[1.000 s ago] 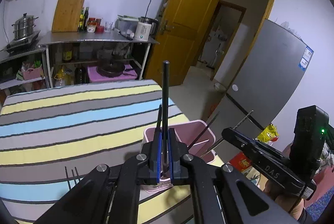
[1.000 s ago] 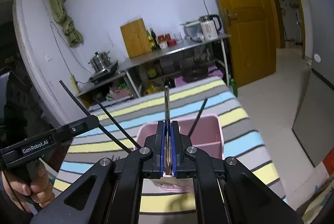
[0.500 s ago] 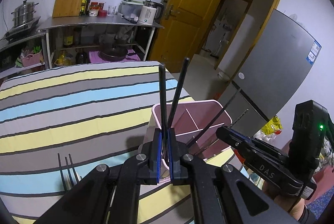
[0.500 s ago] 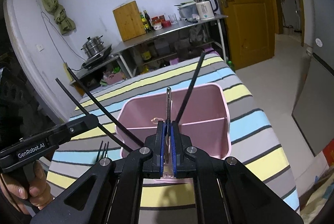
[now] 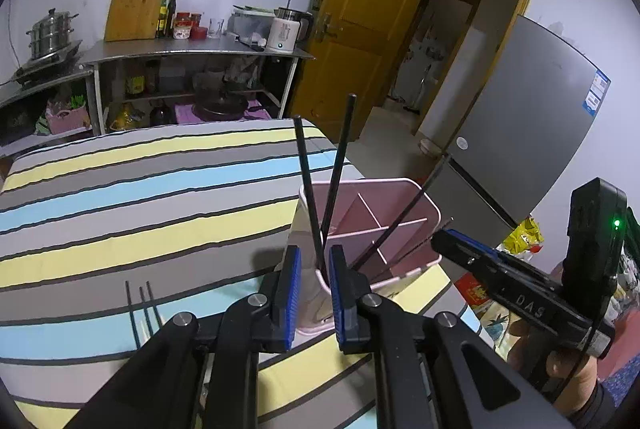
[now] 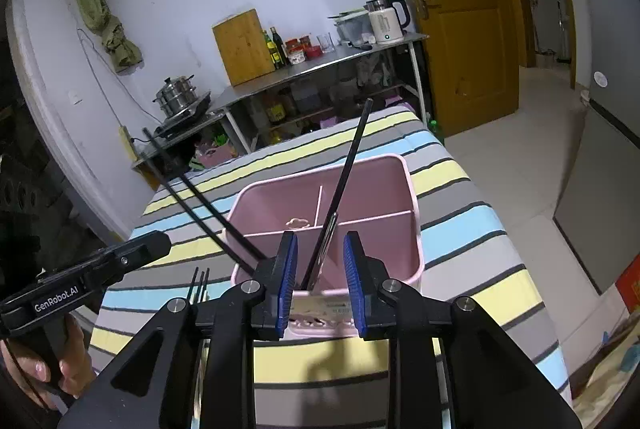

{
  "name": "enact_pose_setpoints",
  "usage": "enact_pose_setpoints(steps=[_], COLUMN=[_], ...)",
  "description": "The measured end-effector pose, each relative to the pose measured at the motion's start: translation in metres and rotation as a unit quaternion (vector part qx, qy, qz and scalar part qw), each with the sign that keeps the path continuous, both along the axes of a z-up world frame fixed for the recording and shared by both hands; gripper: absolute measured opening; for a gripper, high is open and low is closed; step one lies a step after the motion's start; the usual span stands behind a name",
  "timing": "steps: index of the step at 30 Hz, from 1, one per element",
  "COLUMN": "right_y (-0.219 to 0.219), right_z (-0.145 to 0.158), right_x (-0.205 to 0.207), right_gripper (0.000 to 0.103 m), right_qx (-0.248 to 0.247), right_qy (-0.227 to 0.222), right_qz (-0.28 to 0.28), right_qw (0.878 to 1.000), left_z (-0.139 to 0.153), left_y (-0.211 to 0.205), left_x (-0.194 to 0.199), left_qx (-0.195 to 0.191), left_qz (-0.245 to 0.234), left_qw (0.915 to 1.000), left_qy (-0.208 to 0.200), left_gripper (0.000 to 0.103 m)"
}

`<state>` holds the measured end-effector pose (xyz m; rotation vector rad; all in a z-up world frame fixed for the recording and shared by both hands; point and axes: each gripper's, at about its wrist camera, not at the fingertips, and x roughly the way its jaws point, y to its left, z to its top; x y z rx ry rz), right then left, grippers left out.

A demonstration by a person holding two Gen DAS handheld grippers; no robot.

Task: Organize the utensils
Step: 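Move the right gripper back toward the remaining chopsticks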

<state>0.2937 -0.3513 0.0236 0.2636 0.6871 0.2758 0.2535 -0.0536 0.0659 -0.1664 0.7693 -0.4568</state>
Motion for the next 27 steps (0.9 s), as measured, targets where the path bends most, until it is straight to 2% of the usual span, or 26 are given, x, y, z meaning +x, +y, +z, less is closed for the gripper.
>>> enact_pose_setpoints(steps=[7,14,19,27], right_y=[0.005,0.019,0.029,0.054], right_z=[0.01,0.014,0.009,-0.013], right_x=[-0.024,-0.049,-0.065,-0.076], right_gripper=[0.025,0.025,0.025,0.025], right_qx=[0.0,0.002,0.007,-0.016], right_qy=[-0.021,-0.033,-0.044,-0.019], right_qz=[0.006,0.037,0.06,0.088], right_qw=[1.0,0.999,0.997,0.996], left_z=[0.002,-0.005,-0.015,-0.045], left_y=[0.02,0.037,0.055,0.088], left_x=[-0.034,-0.067,-0.09,-0.112], left_qx=[0.003,0.021,0.027,0.023], left_qz=[0.02,0.044,0.062,0.098], left_qw=[0.9993,0.9973,0.9964,0.9949], left_qy=[-0.033,-0.054,-0.051,-0.01], left_gripper=[0.013,0.013,0.013,0.013])
